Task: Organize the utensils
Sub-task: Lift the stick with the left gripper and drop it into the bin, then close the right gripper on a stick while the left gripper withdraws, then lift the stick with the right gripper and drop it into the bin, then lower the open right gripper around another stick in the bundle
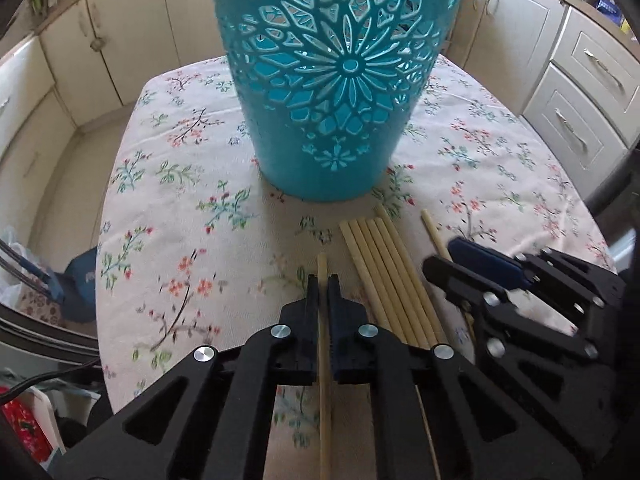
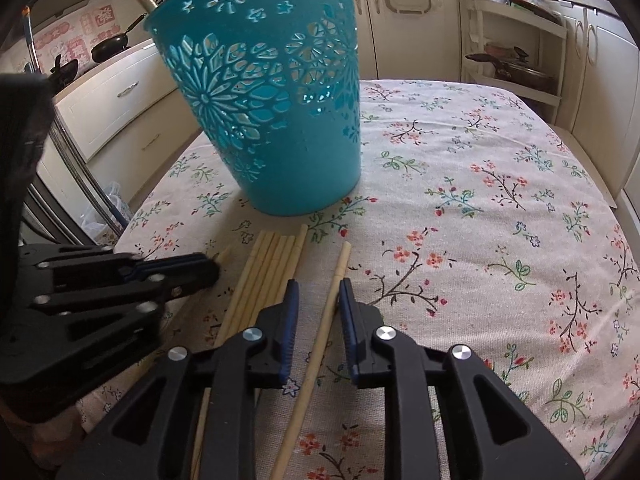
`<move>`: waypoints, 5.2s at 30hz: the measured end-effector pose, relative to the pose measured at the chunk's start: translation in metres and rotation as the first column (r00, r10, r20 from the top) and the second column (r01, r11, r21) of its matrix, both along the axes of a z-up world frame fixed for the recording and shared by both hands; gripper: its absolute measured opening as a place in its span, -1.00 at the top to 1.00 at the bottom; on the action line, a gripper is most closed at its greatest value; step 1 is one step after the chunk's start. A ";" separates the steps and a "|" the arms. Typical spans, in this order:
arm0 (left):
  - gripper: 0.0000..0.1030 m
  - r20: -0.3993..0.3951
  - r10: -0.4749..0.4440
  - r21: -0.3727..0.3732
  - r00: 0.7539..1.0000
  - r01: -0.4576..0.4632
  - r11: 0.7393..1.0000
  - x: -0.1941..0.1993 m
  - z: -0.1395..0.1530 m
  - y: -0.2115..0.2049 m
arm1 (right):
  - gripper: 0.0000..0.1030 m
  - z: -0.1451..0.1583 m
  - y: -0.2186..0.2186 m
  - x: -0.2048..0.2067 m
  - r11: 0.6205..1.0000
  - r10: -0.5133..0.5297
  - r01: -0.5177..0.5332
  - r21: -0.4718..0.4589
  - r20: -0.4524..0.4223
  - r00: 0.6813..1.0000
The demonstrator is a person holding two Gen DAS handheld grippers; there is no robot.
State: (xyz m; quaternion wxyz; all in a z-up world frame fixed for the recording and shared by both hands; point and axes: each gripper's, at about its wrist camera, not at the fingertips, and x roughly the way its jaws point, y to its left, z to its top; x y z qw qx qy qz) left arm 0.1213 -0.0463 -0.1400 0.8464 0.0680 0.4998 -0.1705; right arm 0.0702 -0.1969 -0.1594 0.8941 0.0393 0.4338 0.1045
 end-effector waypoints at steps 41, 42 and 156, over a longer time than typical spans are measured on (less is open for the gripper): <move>0.91 0.445 0.454 -0.536 0.772 -0.176 0.826 0.112 0.220 0.024 | 0.45 -0.001 0.004 -0.003 1.000 0.020 -0.020 -0.006 0.008 1.000; 0.91 0.441 0.456 -0.533 0.773 -0.183 0.826 0.116 0.214 0.021 | 0.44 -0.001 0.004 -0.003 1.000 0.021 -0.021 -0.004 0.008 1.000; -0.74 0.103 0.276 0.008 0.956 -0.279 0.960 0.041 -0.018 0.043 | 0.62 0.023 -0.004 -0.014 0.996 -0.087 0.086 0.032 0.051 0.995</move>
